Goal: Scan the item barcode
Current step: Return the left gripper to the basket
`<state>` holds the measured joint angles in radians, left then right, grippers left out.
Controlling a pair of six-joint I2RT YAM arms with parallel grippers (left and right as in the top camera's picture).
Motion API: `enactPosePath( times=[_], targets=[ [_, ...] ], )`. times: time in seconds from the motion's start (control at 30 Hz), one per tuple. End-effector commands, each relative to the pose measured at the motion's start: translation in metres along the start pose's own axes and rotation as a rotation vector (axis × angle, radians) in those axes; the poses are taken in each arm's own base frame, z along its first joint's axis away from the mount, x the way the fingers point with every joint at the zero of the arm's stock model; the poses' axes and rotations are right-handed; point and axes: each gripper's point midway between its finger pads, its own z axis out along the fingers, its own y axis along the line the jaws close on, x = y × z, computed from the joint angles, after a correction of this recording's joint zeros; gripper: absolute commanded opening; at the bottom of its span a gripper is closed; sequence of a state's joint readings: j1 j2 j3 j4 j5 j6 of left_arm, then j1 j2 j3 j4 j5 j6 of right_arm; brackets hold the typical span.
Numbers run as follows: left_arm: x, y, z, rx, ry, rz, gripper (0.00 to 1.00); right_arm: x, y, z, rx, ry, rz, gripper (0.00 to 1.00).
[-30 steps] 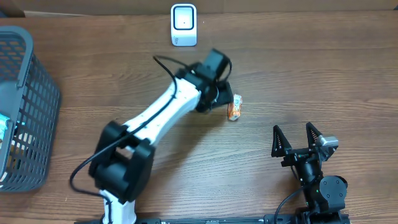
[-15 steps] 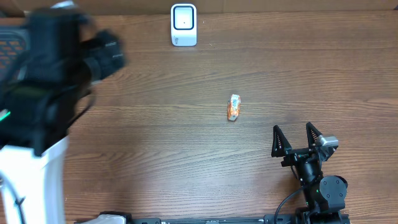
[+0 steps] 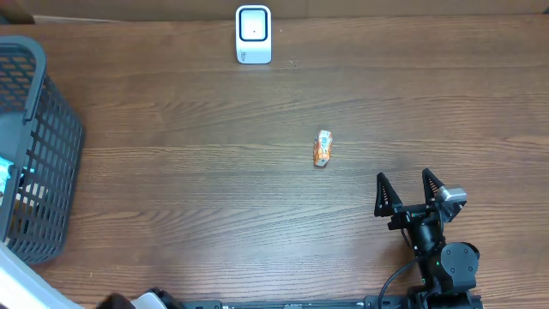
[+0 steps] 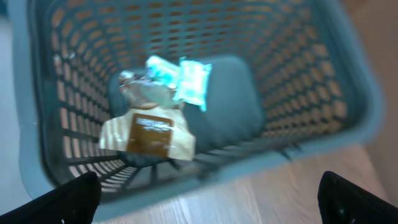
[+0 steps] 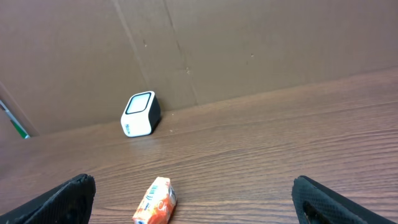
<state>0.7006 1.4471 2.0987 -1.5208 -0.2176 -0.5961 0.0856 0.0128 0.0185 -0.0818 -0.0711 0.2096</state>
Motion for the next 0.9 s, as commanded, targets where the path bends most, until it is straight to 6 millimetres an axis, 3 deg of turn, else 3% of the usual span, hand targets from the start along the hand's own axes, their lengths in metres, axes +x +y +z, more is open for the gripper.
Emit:
enactPosePath(
  times=[0.0,0.53,0.87],
  targets=[
    [-0.001,0.011,0.035,-0.048,0.090,-0.035,1.00,0.002,0.000,0.000,-0.003,-0.002,0.006,1.00],
    [0.028,0.041,0.156,-0.236,0.441,0.134,1.00,0.002,0.000,0.000,-0.003,-0.002,0.006,1.00],
    [0.072,0.053,0.234,-0.281,0.700,0.314,0.97,0.002,0.000,0.000,-0.003,-0.002,0.006,1.00]
  ],
)
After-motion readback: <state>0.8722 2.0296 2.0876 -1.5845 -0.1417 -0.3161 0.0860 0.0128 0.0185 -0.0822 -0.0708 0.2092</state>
